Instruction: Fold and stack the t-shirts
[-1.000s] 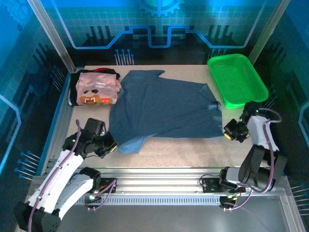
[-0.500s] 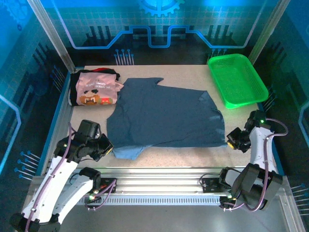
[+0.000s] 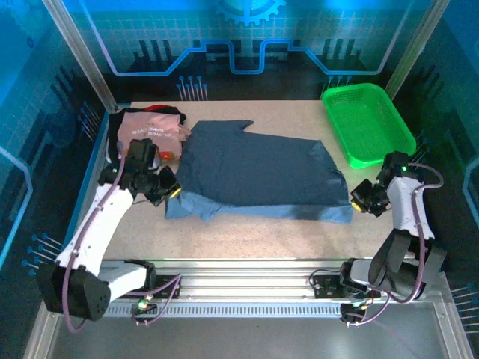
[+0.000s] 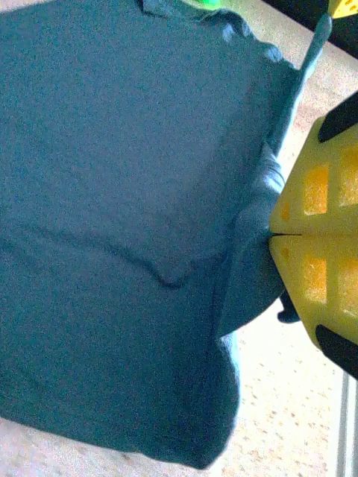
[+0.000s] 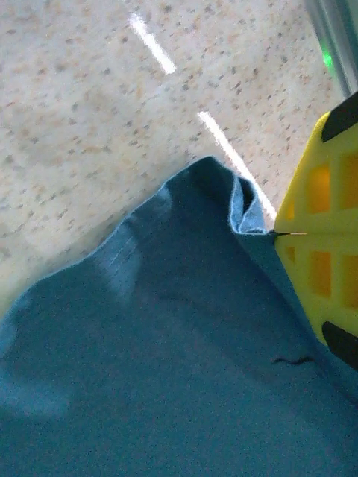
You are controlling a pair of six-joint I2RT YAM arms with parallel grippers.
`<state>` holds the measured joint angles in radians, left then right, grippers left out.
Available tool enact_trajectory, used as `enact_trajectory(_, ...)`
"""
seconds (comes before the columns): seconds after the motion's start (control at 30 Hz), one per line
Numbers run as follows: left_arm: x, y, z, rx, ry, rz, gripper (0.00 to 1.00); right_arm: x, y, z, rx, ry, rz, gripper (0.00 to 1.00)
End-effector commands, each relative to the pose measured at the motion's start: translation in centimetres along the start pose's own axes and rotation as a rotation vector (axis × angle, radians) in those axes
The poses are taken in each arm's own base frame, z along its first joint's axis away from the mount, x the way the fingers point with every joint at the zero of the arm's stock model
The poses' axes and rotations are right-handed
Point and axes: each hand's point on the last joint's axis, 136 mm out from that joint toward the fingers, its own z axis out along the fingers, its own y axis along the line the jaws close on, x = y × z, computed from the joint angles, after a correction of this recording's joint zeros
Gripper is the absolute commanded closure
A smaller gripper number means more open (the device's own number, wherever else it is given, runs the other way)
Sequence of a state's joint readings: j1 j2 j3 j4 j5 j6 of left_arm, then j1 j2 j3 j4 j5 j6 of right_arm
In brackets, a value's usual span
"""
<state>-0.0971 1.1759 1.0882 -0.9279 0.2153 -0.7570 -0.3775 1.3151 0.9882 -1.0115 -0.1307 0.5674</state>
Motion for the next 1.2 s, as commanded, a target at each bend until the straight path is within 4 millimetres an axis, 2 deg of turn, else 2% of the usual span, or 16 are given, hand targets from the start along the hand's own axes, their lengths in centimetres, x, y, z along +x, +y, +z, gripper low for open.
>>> enact_trajectory(0.0,-1.9,-2.1,-0.1,0.063,-0.001,0.114,1.0,-1.7,1.1,0.1,0.004,-0.02,-0.047,1.0)
enact_trajectory(0.43,-7.4,-5.3,4.0,0.015,0.039,0.311,1.0,-4.9,2.6,3.5,0.055,0.025,-0.096,1.0)
enact_trajectory(0.73,-10.9,-7.1,7.8,-0.013,0.064,0.394,1.0,-7.4,3.8,5.8,0.106,0.036,-0.123,1.0)
enact_trajectory(0.77,-11.1,-7.5,8.4,-0.008,0.071,0.399,1.0,-7.7,4.0,6.1,0.111,0.04,-0.121,0.98)
enact_trajectory(0.83,-11.6,-8.0,9.5,0.001,0.086,0.402,0.98,-8.3,4.5,6.4,0.106,0.038,-0.126,0.87)
enact_trajectory(0.87,-11.9,-8.2,10.0,0.009,0.083,0.402,0.84,-8.5,5.0,6.5,0.097,0.035,-0.132,0.79)
enact_trajectory(0.9,-12.3,-8.5,10.3,0.016,0.071,0.401,0.72,-8.8,5.3,6.4,0.087,0.03,-0.135,0.67)
enact_trajectory(0.93,-12.7,-8.9,10.4,0.035,0.055,0.394,0.56,-9.0,5.8,6.1,0.072,0.018,-0.14,0.54)
enact_trajectory(0.97,-13.2,-9.5,10.1,0.055,0.032,0.378,0.4,-9.2,6.4,5.5,0.054,0.001,-0.15,0.47)
enact_trajectory(1.07,-13.8,-11.5,7.3,0.121,-0.037,0.312,0.19,-8.9,7.7,2.2,-0.005,-0.07,-0.197,0.32)
enact_trajectory(1.1,-13.6,-12.0,6.3,0.144,-0.054,0.296,0.08,-8.5,7.9,1.1,-0.025,-0.084,-0.21,0.29)
enact_trajectory(1.13,-13.4,-12.4,5.0,0.167,-0.071,0.283,0.01,-7.7,8.2,-0.2,-0.051,-0.094,-0.229,0.25)
enact_trajectory(1.17,-12.9,-12.5,3.9,0.184,-0.084,0.27,0.01,-6.8,8.3,-1.4,-0.079,-0.1,-0.247,0.23)
